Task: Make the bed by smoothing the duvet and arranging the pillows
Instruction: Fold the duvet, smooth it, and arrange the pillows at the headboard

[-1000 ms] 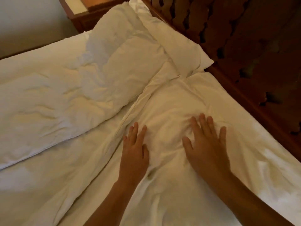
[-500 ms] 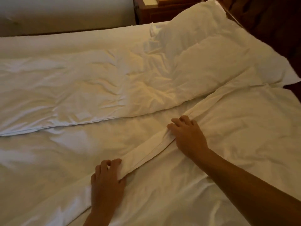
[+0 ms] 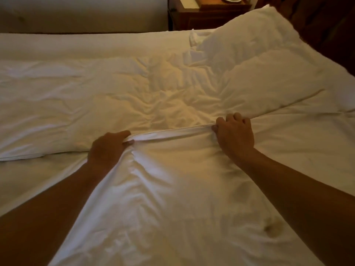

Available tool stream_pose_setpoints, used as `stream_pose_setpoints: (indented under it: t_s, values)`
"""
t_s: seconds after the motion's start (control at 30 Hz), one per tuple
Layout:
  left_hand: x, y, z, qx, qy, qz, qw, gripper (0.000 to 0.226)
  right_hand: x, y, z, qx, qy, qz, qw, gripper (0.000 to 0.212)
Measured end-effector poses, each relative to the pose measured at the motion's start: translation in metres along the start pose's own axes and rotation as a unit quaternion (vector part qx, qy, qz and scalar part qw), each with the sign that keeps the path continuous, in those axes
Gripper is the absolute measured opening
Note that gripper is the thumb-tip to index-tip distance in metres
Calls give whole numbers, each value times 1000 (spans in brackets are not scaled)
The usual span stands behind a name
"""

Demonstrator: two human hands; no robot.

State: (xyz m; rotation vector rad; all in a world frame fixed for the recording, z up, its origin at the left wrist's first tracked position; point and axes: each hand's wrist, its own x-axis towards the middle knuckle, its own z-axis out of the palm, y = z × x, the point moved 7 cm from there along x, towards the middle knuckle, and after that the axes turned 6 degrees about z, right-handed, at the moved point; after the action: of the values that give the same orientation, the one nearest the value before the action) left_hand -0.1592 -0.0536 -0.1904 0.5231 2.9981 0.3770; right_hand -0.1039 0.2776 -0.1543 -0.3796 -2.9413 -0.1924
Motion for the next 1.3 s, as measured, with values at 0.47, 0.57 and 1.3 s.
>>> stream_pose_setpoints:
  t_s: [0.47, 0.57, 1.3]
  values:
    - [25, 23, 43, -62, -15, 16, 998, 17, 15, 34, 42, -57, -48, 51, 996, 14]
    - [36, 10, 55, -41, -33, -16, 998, 20, 19, 27, 48, -46, -57, 33, 997, 21]
    - [-34, 111, 115, 19, -26, 196, 980, 60, -43, 97, 32, -85, -56, 60, 993, 78]
